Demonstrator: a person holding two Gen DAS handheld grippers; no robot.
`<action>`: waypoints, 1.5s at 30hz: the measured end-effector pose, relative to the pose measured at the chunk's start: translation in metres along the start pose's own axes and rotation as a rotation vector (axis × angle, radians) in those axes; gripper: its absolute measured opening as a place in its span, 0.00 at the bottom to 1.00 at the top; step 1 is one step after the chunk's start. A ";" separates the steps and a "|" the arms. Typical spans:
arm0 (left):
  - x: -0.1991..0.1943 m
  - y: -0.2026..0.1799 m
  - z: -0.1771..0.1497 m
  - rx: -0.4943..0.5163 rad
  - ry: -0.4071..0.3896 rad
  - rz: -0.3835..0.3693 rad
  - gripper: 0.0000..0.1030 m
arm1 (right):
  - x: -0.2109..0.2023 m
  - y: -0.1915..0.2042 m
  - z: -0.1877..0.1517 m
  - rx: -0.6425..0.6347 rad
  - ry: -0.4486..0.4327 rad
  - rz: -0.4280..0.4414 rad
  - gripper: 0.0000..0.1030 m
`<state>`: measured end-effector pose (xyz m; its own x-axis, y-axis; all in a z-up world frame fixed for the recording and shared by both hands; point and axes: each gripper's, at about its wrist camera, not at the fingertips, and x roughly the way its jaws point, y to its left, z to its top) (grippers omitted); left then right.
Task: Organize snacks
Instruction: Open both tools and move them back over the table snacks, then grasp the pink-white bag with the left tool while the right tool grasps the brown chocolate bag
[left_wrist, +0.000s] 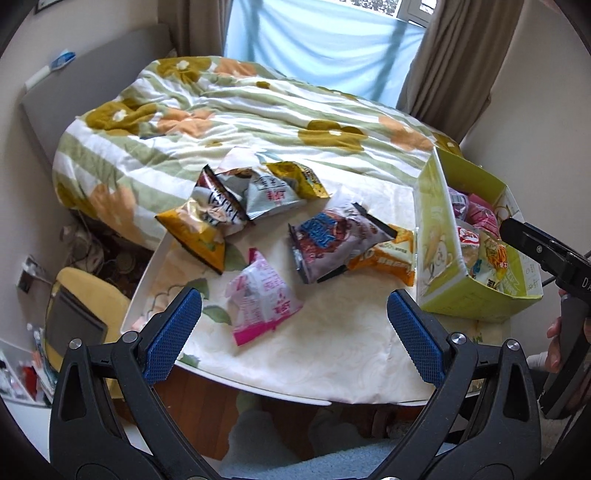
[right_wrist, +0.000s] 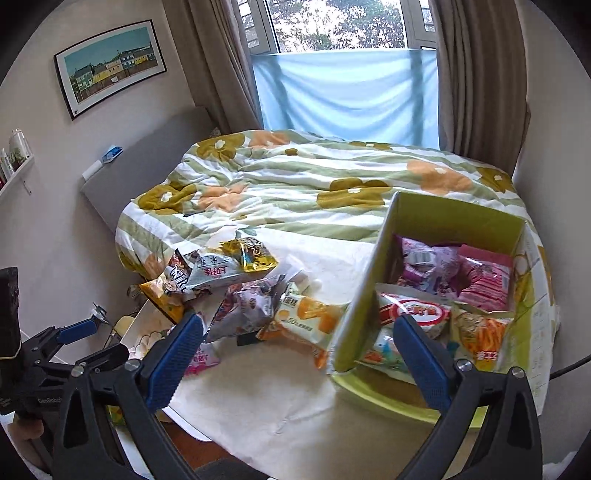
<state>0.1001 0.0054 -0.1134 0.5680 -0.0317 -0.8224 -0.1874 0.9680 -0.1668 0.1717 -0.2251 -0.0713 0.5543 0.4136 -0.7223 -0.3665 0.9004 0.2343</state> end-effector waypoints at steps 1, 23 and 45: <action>0.003 0.011 0.001 -0.010 0.012 -0.009 0.97 | 0.007 0.008 -0.001 0.005 0.012 0.007 1.00; 0.156 0.078 -0.015 -0.124 0.276 -0.201 0.97 | 0.156 0.066 -0.008 0.084 0.202 -0.094 1.00; 0.206 0.039 -0.010 -0.053 0.328 -0.053 0.59 | 0.214 0.070 -0.008 -0.121 0.229 -0.115 1.00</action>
<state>0.2019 0.0336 -0.2951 0.2911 -0.1687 -0.9417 -0.2104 0.9490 -0.2350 0.2590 -0.0742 -0.2148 0.4187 0.2563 -0.8712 -0.4057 0.9111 0.0731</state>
